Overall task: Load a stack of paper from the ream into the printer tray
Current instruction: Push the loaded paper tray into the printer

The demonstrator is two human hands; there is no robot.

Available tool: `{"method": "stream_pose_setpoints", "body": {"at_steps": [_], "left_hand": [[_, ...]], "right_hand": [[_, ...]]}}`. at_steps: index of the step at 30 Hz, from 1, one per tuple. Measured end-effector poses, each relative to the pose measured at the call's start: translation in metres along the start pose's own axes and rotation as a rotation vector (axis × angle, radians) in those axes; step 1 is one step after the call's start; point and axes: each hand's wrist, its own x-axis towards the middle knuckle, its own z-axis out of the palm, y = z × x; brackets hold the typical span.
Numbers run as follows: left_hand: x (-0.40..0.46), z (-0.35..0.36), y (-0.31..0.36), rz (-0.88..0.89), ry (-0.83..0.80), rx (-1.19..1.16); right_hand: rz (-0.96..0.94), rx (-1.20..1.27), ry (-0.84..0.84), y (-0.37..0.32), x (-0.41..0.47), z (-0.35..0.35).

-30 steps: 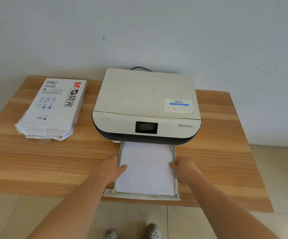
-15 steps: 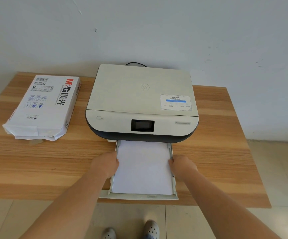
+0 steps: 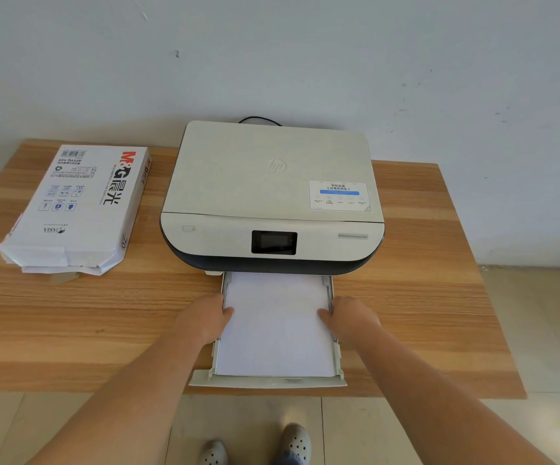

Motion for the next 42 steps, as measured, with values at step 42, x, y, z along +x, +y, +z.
{"method": "stream_pose_setpoints", "body": {"at_steps": [42], "left_hand": [[0.0016,0.0063,0.0036,0.015,0.077,0.079]], "right_hand": [[0.060,0.071,0.032,-0.0056,0.0075,0.0079]]}}
